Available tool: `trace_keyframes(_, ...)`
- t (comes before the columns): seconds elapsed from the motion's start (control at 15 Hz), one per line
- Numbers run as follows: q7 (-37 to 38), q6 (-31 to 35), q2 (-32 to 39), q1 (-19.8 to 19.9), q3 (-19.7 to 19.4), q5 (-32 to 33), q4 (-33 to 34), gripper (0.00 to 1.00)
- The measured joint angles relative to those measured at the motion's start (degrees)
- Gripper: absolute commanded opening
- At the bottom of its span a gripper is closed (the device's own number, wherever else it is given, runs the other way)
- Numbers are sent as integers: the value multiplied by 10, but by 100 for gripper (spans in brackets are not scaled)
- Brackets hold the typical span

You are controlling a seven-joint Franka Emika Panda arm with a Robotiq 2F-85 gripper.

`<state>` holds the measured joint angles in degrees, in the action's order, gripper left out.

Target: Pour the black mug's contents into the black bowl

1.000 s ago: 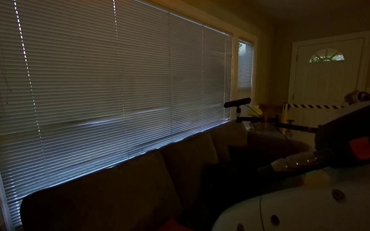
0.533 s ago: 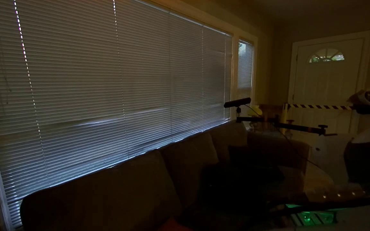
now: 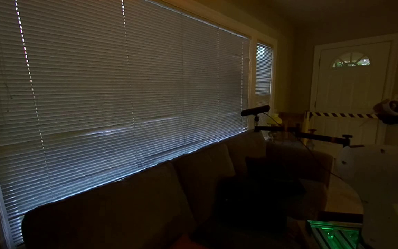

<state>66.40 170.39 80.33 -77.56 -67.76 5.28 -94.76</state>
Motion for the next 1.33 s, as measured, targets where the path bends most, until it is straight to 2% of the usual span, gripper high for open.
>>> trace_keyframes(0.53,1,14,48,-29,-31,-52,-28,5)
trace_keyframes(0.6,3,13,48,-33,-30,-64,-34,20)
trace_keyframes(0.87,3,13,48,-33,-23,-65,-35,20)
trace_keyframes(0.93,3,13,48,-33,-23,-65,-35,5)
trace_keyframes(1.33,3,12,48,-32,-12,-50,-36,5)
